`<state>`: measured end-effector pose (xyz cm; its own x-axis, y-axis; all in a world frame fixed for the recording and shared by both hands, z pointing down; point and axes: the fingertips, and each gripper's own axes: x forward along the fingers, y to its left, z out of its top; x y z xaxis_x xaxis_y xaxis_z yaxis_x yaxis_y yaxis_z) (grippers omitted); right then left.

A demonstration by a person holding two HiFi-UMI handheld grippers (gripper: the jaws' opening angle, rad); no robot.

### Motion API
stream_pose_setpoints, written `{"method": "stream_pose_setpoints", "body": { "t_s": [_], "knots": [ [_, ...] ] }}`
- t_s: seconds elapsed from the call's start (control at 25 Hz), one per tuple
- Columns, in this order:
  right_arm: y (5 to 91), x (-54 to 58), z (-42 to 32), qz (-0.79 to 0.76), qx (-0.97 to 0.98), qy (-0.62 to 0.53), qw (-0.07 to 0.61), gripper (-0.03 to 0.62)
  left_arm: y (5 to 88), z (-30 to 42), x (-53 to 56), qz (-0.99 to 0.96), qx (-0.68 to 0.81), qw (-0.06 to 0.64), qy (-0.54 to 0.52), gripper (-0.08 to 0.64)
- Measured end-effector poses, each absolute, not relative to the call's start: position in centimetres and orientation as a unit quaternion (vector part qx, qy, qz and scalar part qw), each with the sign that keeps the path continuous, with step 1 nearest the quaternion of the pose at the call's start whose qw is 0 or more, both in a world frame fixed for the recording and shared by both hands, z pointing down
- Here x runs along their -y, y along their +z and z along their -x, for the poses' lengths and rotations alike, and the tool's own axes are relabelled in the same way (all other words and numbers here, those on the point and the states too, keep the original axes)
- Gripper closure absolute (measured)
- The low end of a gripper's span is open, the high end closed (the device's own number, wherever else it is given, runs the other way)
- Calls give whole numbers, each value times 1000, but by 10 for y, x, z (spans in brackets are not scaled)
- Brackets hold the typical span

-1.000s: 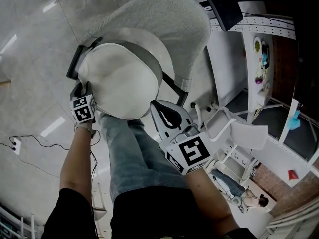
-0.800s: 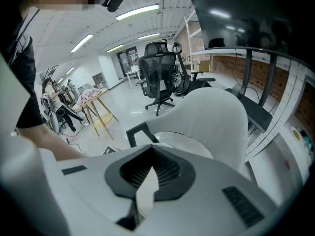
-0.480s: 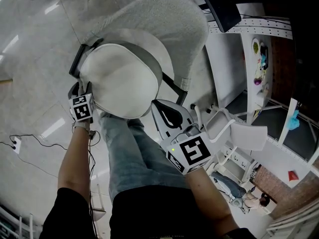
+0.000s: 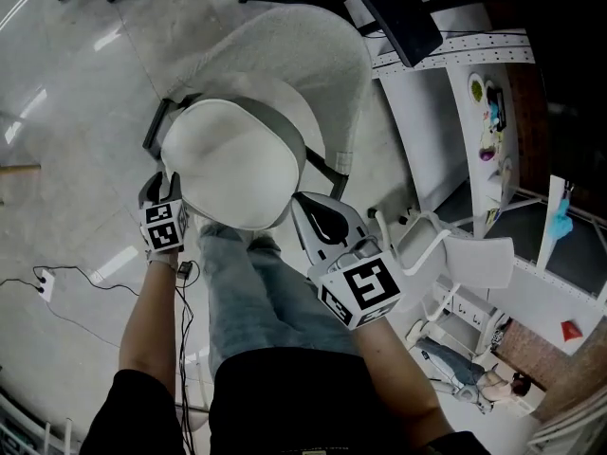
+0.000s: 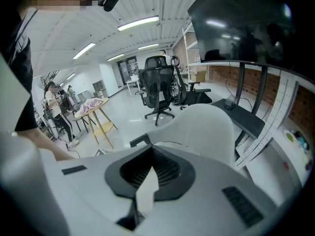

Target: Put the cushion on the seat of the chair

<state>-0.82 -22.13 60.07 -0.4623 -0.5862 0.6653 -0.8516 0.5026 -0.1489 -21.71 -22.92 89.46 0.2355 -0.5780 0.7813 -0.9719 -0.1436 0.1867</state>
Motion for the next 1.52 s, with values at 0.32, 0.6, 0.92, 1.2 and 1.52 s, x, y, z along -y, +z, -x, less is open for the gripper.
{"method": "stream_pose_setpoints", "body": {
  "t_s": [0.32,0.6,0.92,1.2,1.52],
  "knots": [
    [570,207,-14,-464,817,246,237,584,814,199,233,-726,557,320,246,532],
    [543,197,-30,-479,819,237,208,584,737,169,233,-755,535,298,235,548],
    [509,203,-52,-494,824,222,163,584,624,116,246,-808,500,254,180,548],
    [471,218,-54,-494,839,189,127,584,531,80,257,-843,471,225,125,548],
    [417,240,-55,-485,857,151,81,584,443,55,264,-871,453,171,90,549]
  ]
}}
